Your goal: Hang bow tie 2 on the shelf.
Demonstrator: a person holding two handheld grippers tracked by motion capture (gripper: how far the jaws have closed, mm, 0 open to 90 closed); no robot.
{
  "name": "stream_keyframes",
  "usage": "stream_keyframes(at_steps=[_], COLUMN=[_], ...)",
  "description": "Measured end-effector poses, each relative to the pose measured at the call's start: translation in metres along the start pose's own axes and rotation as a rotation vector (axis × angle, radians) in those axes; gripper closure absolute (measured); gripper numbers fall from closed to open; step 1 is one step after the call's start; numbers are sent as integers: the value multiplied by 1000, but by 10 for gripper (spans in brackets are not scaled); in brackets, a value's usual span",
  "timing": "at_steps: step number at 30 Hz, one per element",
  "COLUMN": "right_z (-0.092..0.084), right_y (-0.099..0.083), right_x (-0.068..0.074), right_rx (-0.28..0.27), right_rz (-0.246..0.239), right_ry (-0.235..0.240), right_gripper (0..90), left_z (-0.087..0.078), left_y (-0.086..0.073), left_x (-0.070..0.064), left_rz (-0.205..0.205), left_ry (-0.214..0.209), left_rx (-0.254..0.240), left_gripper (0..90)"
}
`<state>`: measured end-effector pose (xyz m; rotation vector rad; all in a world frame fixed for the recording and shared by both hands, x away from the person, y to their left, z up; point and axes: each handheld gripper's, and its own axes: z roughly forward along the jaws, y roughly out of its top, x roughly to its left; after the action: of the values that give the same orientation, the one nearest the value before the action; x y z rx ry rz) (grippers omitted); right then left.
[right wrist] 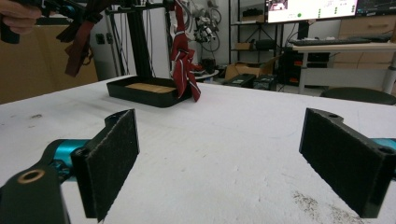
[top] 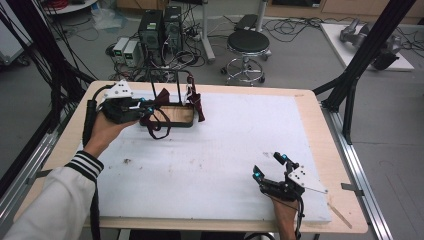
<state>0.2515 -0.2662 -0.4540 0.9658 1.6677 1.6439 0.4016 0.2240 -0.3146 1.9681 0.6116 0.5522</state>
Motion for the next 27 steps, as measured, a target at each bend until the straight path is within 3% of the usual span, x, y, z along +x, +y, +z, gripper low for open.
stream_keyframes(at_steps=[14,27], right_z=[0,0], right_y=[0,0], right_x=[0,1], right_rx=[0,1], right_rz=[0,3], right_ry=[1,0], right_gripper=[111,111], left_z=[-26,-34], left_y=[6,12], left_x=[16,28], left_rz=[-20,-21], left_ry=[93,166], left_rx=[-79,-119], left_gripper=[762,763])
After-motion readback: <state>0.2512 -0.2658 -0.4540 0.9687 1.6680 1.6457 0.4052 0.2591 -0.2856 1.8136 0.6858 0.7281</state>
